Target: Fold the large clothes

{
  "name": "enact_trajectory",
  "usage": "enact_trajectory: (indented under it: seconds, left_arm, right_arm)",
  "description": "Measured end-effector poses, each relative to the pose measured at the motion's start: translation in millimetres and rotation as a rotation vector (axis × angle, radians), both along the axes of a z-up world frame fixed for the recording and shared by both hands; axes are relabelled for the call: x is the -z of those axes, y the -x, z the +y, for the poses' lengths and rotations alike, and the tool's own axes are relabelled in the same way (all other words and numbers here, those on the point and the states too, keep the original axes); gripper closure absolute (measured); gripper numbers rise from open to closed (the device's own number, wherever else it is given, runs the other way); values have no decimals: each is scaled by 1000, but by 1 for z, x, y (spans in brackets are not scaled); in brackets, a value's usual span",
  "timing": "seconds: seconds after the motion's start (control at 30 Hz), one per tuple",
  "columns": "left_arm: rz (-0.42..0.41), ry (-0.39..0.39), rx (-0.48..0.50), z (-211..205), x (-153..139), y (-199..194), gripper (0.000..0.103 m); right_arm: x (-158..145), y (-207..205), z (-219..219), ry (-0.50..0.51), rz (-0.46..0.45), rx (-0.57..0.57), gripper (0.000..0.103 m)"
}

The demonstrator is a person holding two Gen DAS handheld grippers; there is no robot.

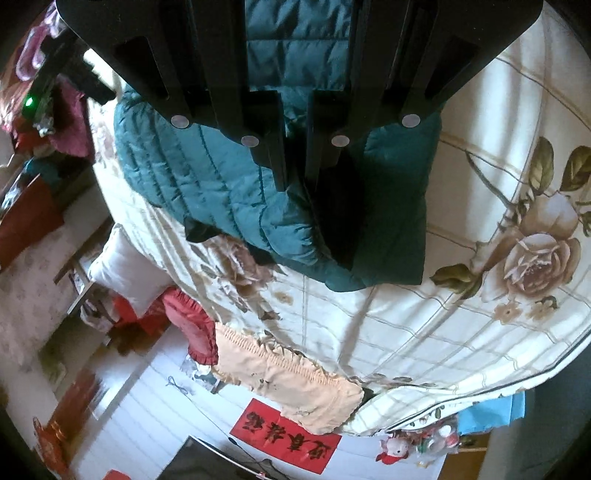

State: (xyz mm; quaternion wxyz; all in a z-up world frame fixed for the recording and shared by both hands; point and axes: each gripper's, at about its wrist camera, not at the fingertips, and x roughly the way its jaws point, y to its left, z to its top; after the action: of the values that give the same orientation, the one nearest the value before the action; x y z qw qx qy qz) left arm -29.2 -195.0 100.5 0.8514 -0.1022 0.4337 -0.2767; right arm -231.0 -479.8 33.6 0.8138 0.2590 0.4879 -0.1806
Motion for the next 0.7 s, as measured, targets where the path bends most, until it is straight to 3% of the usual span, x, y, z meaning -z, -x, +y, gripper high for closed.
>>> enact_trajectory:
  seconds: [0.13,0.27,0.33,0.4,0.47,0.6,0.7]
  left_arm:
    - [12,-24,-8,3,10,0,96]
    - [25,-3,-35,14,15,1,96]
    - [25,-20,-35,16,19,4,96]
    - [29,-46,-31,16,26,5,96]
    - [47,-50,-27,15,34,4,96]
    - [69,-18,-37,18,32,4,94]
    - [69,-11,-29,23,19,2,86]
  right_arm:
    - [13,2,-30,-125,-55,148,22]
    - [48,-15,-49,-266,28,192,22]
    - [52,-16,-50,-308,10,209,22]
    - [42,-18,-42,-261,-30,169,25]
    - [42,-23,-30,-177,17,113,48]
    - [46,-30,-23,-120,77,48,49]
    - [28,-22,-37,-156,28,71,49]
